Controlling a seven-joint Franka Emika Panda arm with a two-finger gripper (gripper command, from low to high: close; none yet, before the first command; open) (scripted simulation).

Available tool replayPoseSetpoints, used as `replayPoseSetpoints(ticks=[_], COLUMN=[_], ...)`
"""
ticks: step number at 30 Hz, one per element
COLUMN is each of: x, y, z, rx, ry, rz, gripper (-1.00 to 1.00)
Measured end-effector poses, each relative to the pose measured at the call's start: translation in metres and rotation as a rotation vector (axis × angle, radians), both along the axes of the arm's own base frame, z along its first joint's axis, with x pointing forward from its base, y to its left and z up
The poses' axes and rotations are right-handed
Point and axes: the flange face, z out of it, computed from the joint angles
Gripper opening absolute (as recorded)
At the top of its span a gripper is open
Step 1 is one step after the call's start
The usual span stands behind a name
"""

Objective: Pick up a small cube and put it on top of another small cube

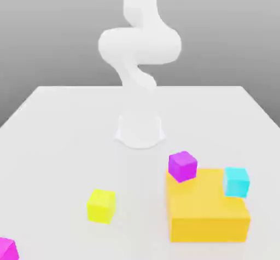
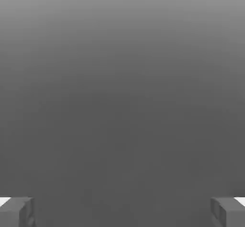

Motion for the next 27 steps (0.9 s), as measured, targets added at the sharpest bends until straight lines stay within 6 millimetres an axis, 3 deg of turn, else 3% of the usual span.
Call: replayPoseSetpoints(ticks=[7,14,18,24,25,27], x=[0.079,0.132,0.15,0.159,0.159,0.157], y=[-0.053,-0.108,-0.143,-0.191,-0.191,-0.212], z=[-0.083,-0.183,-0.244,-0.339,-0.339,-0.381], rx=[0.06,0.099,0.11,0.105,0.105,0.094], ry=[0.167,0.32,0.405,0.529,0.529,0.587], rz=[-0.004,-0.032,-0.061,-0.103,-0.103,-0.122], gripper=[0.0,0.0,0.0,0.0,0.0,0.0])
